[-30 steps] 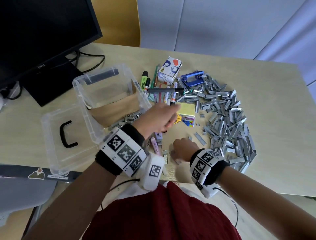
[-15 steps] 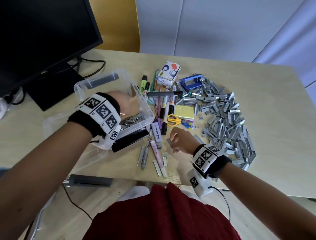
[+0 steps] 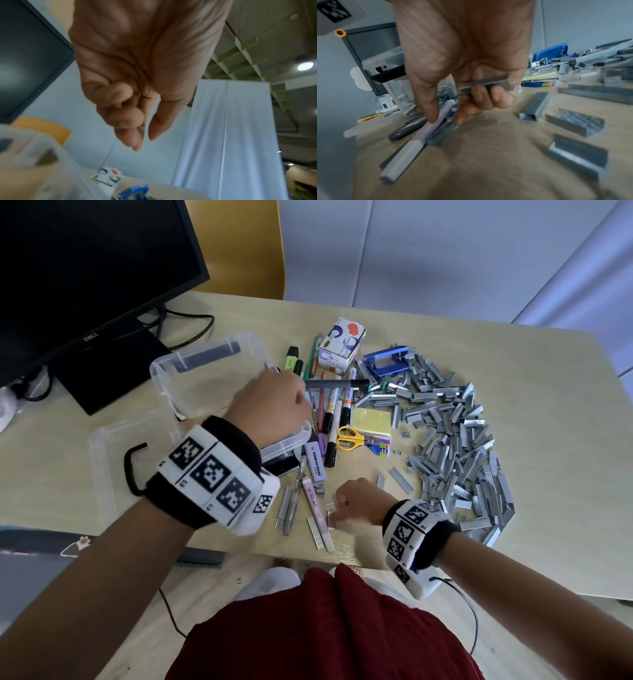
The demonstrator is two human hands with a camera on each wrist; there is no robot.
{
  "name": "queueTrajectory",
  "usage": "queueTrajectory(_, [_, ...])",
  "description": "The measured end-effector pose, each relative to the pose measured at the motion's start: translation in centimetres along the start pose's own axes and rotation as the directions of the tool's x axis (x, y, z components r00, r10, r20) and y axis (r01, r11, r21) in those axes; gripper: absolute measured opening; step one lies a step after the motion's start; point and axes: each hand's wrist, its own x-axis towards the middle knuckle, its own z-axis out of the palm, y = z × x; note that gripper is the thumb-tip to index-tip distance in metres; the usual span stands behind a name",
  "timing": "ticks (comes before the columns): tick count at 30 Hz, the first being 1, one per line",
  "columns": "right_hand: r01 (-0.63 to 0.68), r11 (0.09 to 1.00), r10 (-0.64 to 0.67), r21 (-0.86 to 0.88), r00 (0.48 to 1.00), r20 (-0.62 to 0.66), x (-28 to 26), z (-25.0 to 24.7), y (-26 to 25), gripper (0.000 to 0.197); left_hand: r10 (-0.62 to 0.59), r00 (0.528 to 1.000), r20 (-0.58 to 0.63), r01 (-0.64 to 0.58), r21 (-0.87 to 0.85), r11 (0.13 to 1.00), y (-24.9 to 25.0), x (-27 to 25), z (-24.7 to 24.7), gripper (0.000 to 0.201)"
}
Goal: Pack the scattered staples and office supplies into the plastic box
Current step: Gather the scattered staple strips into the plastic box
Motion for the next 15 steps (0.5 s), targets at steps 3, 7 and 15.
queueTrajectory(3, [-0.021, 1.000, 0.021, -0.012, 0.999, -0.027, 0.5, 0.8, 0.3, 0.035, 0.082, 0.991, 0.108, -0.077, -0.049, 0.996, 1.1, -1.4, 1.7, 0.024])
queueTrajectory(7, [-0.050, 0.998, 0.052, 0.030, 0.996, -0.078, 0.8, 0.6, 0.7, 0.034, 0.105, 0.942, 0.320, -0.140, 0.089, 0.986, 1.5, -2.9, 5.7, 0.012])
queueTrajectory(15, [-0.061, 0.996, 0.067, 0.062, 0.993, -0.093, 0.2, 0.8, 0.3, 0.031, -0.137, 0.874, 0.467, 0.043, 0.206, 0.978, -0.8, -2.6, 11.5, 0.023])
